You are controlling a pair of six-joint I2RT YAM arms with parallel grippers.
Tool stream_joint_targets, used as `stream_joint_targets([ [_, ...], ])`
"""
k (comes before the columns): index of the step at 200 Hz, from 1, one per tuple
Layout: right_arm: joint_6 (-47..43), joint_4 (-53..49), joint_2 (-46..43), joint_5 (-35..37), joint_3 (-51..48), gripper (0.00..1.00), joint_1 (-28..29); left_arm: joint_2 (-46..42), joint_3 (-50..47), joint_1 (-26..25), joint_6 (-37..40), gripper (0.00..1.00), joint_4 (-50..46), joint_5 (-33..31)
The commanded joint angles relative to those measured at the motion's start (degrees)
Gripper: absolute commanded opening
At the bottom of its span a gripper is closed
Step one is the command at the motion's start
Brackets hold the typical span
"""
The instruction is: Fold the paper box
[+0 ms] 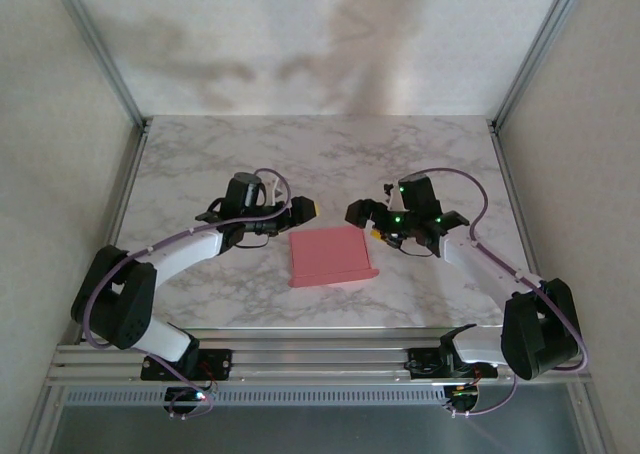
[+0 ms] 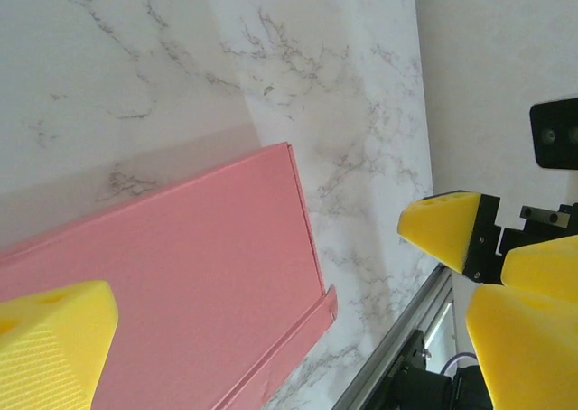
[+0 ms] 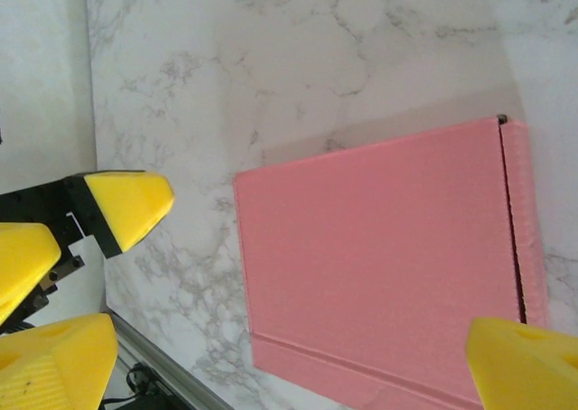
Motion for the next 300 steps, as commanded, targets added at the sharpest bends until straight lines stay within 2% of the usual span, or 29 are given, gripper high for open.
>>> stream_joint_targets([
  [1, -1.90, -1.48, 0.63, 1.30, 0.81, 0.99, -0.37, -1.75, 1.59, 0.63, 2.33, 0.99, -3.50, -3.42],
  [45, -8.81, -2.07, 1.00, 0.88, -4.77, 0.99, -0.38, -6.65, -3.91, 0.30, 3.14, 0.99, -10.20, -8.26],
  [89, -11.94, 5.89, 2.77, -2.55, -9.40, 0.99, -0.37, -9.96, -11.71, -2.05, -2.20, 0.99, -6.06, -7.66],
  [142, -13.95, 8.79, 7.36, -5.54, -8.43, 0.99, -0.36, -6.31, -12.66, -5.80, -6.00, 0.99, -2.45, -7.66],
  [300, -13.17, 11.03, 9.94, -5.89, -8.39, 0.99, -0.37, -1.48, -11.65, -6.38, -6.78, 0.99, -0.41, -6.13],
])
